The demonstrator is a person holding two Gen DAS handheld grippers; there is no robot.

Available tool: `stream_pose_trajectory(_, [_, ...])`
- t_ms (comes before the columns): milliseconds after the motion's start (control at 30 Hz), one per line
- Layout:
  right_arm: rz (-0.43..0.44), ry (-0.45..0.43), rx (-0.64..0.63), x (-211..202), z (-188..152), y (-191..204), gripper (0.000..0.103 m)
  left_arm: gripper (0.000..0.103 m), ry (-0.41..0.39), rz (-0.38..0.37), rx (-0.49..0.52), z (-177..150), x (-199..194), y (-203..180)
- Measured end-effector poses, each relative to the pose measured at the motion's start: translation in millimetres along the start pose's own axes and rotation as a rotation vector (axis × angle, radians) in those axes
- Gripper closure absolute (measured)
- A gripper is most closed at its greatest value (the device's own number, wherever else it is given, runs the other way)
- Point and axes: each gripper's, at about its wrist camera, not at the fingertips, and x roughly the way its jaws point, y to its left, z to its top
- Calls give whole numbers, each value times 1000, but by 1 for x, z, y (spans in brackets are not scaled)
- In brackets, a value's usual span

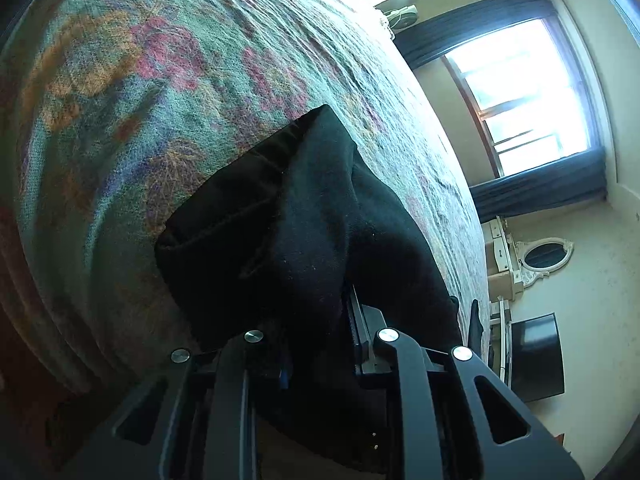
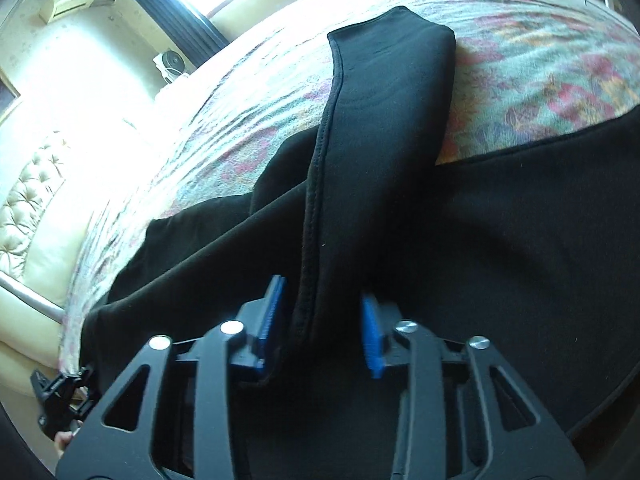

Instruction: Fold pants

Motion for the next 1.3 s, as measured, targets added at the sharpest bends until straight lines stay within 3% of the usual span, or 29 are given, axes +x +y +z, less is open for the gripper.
stream_pose_trajectory(100, [59, 9, 30, -4, 4, -10, 90, 82, 6, 1, 3, 0, 3, -1])
stream_pose_trajectory(233, [165, -49, 72, -38, 9, -13, 91, 82, 7, -6, 6, 1, 3, -7])
stream_pose_trajectory(333, [237, -41, 124, -58, -3, -24, 91, 85, 11, -15, 3, 4, -2, -6])
stream_pose_trajectory(533, [228, 62, 197, -44, -46, -56, 91, 85, 20, -6, -8, 2, -13, 10])
stream_pose_trajectory(633, [260, 50, 221, -37, -48, -66, 91, 85, 32, 10, 6, 3, -14, 13])
stream_pose_trajectory(700, [265, 48, 214, -44, -49, -68, 79, 85, 44, 28, 21, 5, -13, 11])
stream_pose_trajectory(733, [254, 42, 211, -50, -46, -68, 74, 83, 46, 36, 26, 6, -14, 9])
stream_pose_trajectory(800, [209, 8, 204, -67, -41, -70, 43, 82, 35, 45, 41, 7, -19, 6])
stream_pose_trajectory(833, [156, -20, 189, -77, -37, -71, 38, 82, 21, 40, 48, 7, -25, 6])
stream_pose_trajectory(1000, [-84, -179, -48, -110, 21, -47, 37, 77, -86, 86, 164, 3, -57, -8])
stream_pose_trajectory(1100, [-117, -180, -183, -87, 77, -12, 37, 77, -132, 105, 270, -1, -63, -43])
stream_pose_trajectory(1167, [-169, -137, -288, -51, 112, 13, 36, 63, -154, 59, 314, -5, -66, -62])
stream_pose_trajectory(1233, [-257, -83, -366, 0, 144, 34, 37, 34, -205, 37, 321, -8, -75, -76])
stream_pose_trajectory(1300, [-333, -14, -411, 53, 172, 48, 37, 27, -270, 73, 284, -4, -84, -75])
